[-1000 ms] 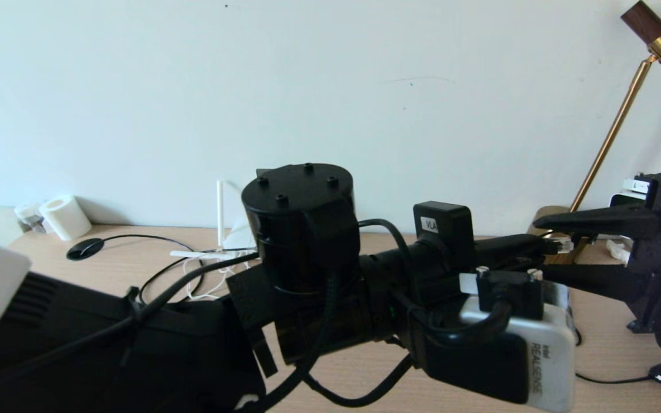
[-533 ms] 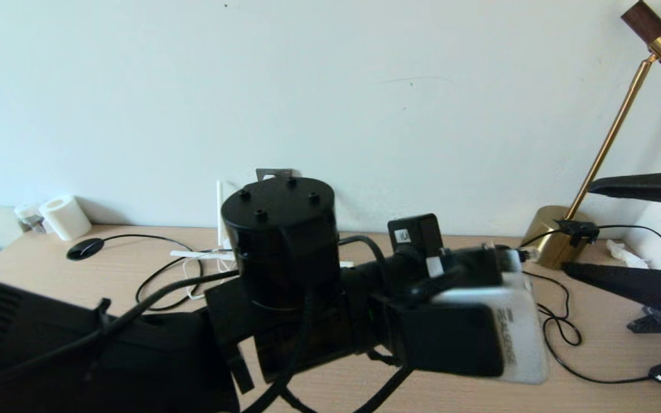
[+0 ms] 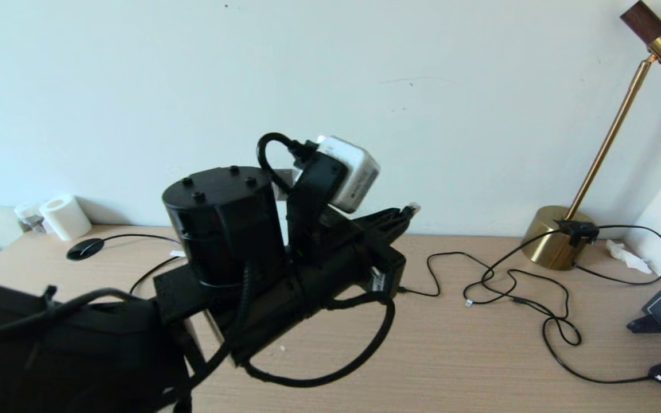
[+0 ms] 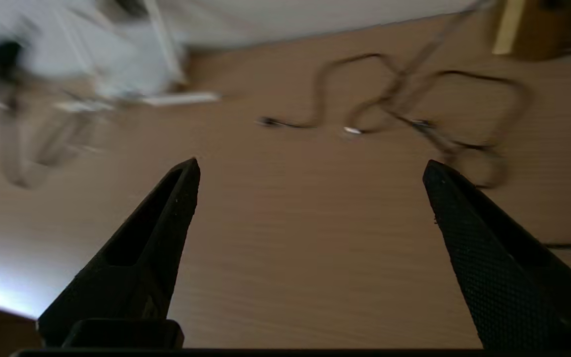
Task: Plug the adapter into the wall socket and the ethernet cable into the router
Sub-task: Align cable and router interface
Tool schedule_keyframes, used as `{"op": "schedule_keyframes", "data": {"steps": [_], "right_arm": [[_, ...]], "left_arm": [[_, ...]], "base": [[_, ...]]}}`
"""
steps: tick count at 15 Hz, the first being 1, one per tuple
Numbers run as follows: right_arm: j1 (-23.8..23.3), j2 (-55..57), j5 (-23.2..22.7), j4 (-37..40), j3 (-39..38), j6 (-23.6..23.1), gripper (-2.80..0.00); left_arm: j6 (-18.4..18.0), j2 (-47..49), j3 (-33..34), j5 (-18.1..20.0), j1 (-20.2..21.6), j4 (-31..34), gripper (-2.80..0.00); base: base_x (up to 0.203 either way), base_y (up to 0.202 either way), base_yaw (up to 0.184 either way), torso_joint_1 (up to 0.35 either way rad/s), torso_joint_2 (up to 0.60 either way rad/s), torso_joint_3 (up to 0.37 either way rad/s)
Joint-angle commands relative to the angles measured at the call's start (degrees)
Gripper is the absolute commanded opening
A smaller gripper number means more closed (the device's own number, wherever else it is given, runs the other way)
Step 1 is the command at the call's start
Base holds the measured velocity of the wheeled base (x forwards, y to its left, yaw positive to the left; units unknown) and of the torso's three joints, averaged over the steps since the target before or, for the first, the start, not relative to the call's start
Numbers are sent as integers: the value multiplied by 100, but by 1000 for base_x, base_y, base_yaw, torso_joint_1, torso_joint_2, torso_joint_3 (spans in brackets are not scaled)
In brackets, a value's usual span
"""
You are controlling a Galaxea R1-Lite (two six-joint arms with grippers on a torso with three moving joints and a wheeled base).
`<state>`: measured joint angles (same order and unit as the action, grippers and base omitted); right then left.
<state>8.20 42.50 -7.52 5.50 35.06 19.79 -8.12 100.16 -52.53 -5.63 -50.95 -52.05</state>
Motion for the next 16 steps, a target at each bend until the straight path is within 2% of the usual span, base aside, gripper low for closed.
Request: {"op": "schedule_keyframes", "data": {"steps": [1,2,3,5,6,8,9,10,11,13,14,16], "right_arm": [[-5,-807,563,214,-480,-1354,0],[-9,-1055,685,407,-750,-1606,0],[-10,-1206,741,634,-995,-1697,0],[-10,-1301,709,797,-1545,-1703,0],[-7,-1338,563,803,-1887,-1707,0],[-4,-1434,-298,771,-2584,-1794,0],[-9,-1540,-513,685,-2707,-1823,0],[-11,-1702,-441,655,-2714,-1850,0],[-11,-1861,-144,647,-2712,-1876,0],[-20,-2046,960,668,-2845,-2066,0],[-58,-2331,1080,759,-2879,-2174,0],[-310,-2677,876,1168,-2805,-2287,0]], "left_arm": [[884,46,206,-35,424,-26,-280],[1172,117,234,45,603,-15,-280],[1307,210,229,185,774,12,-280],[1361,344,272,485,1062,53,-280],[1367,304,420,479,1081,53,-280],[1357,36,879,466,1086,53,-280],[1351,-131,1071,469,1087,61,-280],[1349,-198,1116,461,1095,63,-280],[1349,-134,1069,444,1096,68,-280],[1343,93,1070,438,1042,120,-280],[1332,173,1063,439,1019,143,-280],[1322,257,973,425,1017,150,-280]], "base": [[0,0,0,0,0,0],[0,0,0,0,0,0],[0,0,0,0,0,0],[0,0,0,0,0,0],[0,0,0,0,0,0],[0,0,0,0,0,0],[0,0,0,0,0,0],[0,0,0,0,0,0],[0,0,0,0,0,0],[0,0,0,0,0,0],[0,0,0,0,0,0],[0,0,0,0,0,0]]}}
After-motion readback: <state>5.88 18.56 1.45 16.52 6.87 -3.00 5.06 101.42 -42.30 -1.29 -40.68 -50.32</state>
